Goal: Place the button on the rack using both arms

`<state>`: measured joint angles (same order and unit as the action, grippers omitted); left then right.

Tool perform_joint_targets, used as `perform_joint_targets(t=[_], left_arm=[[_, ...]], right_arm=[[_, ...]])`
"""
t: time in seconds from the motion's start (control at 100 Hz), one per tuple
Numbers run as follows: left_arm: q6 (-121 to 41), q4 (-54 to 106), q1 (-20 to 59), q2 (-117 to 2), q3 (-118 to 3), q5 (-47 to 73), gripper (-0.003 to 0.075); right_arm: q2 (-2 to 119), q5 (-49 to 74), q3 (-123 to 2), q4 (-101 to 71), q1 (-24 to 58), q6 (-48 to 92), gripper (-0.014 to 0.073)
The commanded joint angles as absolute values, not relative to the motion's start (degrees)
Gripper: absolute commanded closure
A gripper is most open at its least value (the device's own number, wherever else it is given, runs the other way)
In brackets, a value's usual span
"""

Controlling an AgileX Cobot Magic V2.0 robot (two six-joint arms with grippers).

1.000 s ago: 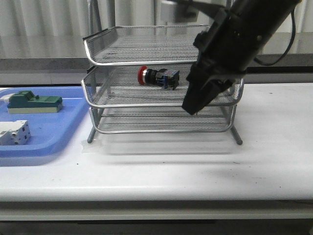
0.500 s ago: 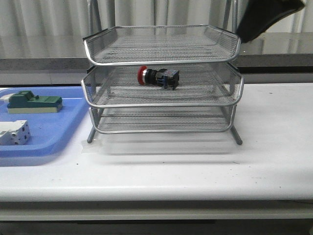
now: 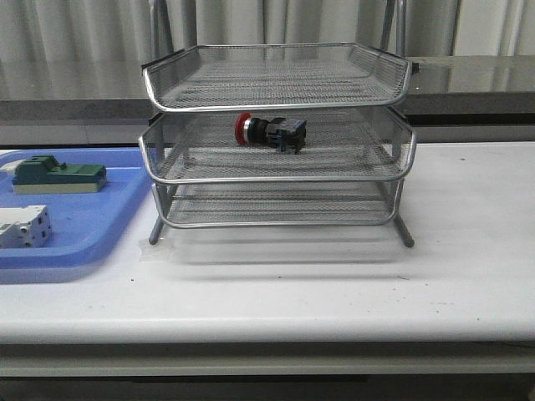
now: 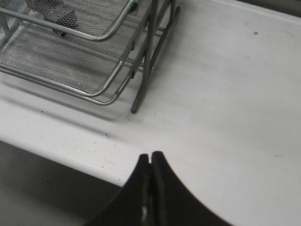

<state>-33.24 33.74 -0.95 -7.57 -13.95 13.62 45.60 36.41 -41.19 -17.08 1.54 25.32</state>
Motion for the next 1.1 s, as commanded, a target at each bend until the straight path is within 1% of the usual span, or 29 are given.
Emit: perform_joint_targets(t=[0.0,0.11,0.32,0.92,1.09], left_arm=[[-32.6,34.9,-1.1,-8.1,-15.4,9.6,0.0740],[-32.6,34.9,-1.1,-8.1,-15.4,9.6,0.0740],[-32.6,34.9,-1.1,-8.1,-15.4,9.6,0.0740],[-32.6,34.9,-1.1,-8.1,-15.4,9.6,0.0740],[-32.6,34.9,-1.1,-8.1,-15.4,9.6,0.0740]], right_arm=[[40.1,32.8,-40.4,-17.9,1.0,25.1,0.0654],[33.6,33.2,-37.6,-17.9,1.0,25.0,0.0654],[27.0,35.2,-36.8,-17.9,1.0,25.0,0.0654],[26.5,35.8,-36.8,-17.9,1.0,25.1,0.0654],[26.5,33.3,-35.4,-17.9,1.0,24.9,0.0654]])
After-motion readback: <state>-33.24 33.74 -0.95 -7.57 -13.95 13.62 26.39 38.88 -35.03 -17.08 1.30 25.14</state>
